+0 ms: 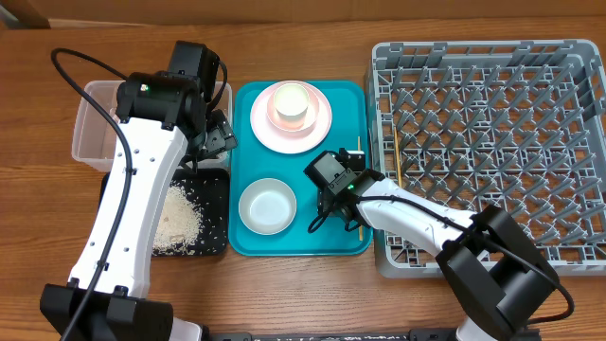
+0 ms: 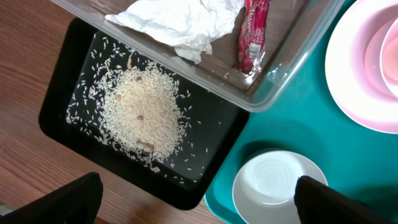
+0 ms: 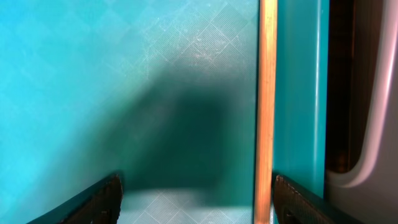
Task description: Sort waste into correct bins and load items into the dishwasher
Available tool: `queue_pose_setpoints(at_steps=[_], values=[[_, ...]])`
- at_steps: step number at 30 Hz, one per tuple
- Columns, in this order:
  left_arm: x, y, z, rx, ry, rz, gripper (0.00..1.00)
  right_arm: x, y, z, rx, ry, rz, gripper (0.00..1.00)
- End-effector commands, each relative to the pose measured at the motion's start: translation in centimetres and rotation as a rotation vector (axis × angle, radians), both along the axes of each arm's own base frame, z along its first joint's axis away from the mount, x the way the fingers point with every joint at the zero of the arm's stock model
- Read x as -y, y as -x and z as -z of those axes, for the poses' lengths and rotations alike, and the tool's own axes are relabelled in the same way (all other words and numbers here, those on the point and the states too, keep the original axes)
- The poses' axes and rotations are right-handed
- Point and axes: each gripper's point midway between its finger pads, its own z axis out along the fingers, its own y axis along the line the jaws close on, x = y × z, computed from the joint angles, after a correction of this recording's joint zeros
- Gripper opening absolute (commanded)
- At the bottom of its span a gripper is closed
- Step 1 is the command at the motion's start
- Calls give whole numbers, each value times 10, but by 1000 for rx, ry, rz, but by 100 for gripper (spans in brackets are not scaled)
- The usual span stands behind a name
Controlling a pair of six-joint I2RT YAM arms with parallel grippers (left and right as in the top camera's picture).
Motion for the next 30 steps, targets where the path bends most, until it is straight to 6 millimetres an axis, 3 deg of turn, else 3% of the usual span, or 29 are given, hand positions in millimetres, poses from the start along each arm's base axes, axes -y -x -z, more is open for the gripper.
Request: queue_pose_setpoints(at_steps=[1, 5, 7, 14, 19, 30], values=[[-2, -1, -7, 21, -3, 3, 100, -1, 1, -3, 0, -24, 8, 79], [-2, -1, -7, 21, -3, 3, 100, -12, 2, -3, -14, -81, -5, 79], [-2, -1, -7, 21, -3, 3, 100, -16, 1, -3, -13, -100, -9, 72], [-2, -1, -7, 21, -3, 3, 100, -15, 1, -3, -14, -97, -13, 64], [-2, -1, -7, 21, -3, 3, 100, -14, 0, -3, -8, -91, -10, 49], [-2, -1, -7, 21, -3, 3, 100, -14, 1, -3, -10, -89, -10, 34]])
